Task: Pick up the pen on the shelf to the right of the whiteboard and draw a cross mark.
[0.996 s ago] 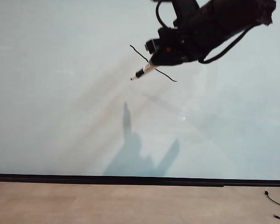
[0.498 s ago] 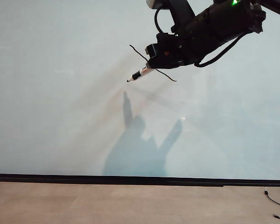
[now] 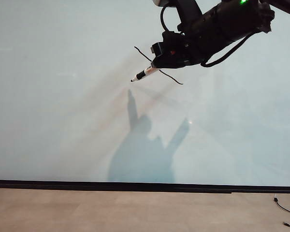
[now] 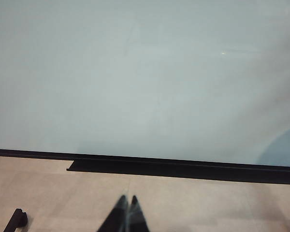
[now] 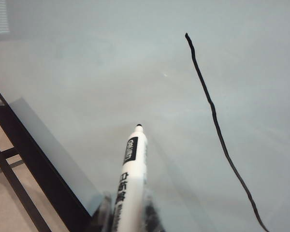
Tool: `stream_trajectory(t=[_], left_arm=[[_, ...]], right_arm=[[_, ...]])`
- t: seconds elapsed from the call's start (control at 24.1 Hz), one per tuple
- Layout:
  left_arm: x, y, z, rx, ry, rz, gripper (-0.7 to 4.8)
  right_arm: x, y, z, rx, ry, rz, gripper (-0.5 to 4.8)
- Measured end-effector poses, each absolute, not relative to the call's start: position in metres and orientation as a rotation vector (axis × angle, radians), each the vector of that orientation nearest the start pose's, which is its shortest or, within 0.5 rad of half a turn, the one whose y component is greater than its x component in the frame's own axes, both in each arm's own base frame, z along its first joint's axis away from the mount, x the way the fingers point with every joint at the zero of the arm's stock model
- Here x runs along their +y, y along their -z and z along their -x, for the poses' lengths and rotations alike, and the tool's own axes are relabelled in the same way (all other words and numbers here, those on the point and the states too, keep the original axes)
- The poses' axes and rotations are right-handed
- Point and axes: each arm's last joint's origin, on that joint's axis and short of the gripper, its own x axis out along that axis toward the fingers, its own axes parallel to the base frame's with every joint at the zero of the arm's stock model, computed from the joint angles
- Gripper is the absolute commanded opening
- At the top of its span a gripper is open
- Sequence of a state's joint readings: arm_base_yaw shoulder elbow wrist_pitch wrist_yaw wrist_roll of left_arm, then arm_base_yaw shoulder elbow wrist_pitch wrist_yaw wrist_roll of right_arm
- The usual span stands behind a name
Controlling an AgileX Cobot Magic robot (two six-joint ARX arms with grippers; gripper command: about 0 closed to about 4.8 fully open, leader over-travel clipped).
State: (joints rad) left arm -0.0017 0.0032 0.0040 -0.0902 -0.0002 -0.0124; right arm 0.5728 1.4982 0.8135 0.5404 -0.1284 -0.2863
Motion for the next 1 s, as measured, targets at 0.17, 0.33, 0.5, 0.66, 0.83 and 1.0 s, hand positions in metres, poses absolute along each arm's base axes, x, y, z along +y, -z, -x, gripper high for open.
stream_trajectory(t=[0.17,0.33,0.5,0.66,0.83,1.0], left_arm=[[0.000,-0.156,-0.097,0.090,0.001,0.012,-0.04],[0.000,-0.156,-0.097,0.089,0.001,0.012,-0.04],[0.000,-0.156,-0.097,0.089,0.001,0.012,-0.05],[0.000,-0.156,-0.097,0.089,0.001,0.012,-0.05],[0.000,-0.156,-0.097,0.089,0.001,0.012,-0.04],[0.000,-0.156,-0.097,0.089,0.001,0.012,-0.05]], right_arm=[[0.181,-0.247,-0.273,0.035,-0.715,0.305,-0.05],[0.180,-0.246,-0.274,0.040,-0.693,0.308,-0.05],[0.180,-0.247,-0.274,0.043,-0.655,0.311,-0.04],[0.178,-0.251,-0.272,0.042,-0.631,0.317,-0.05],[0.177,-0.252,-0.271,0.038,-0.622,0.328,-0.04],[0.176,-0.256,-0.269,0.031,-0.612,0.337,-0.05]])
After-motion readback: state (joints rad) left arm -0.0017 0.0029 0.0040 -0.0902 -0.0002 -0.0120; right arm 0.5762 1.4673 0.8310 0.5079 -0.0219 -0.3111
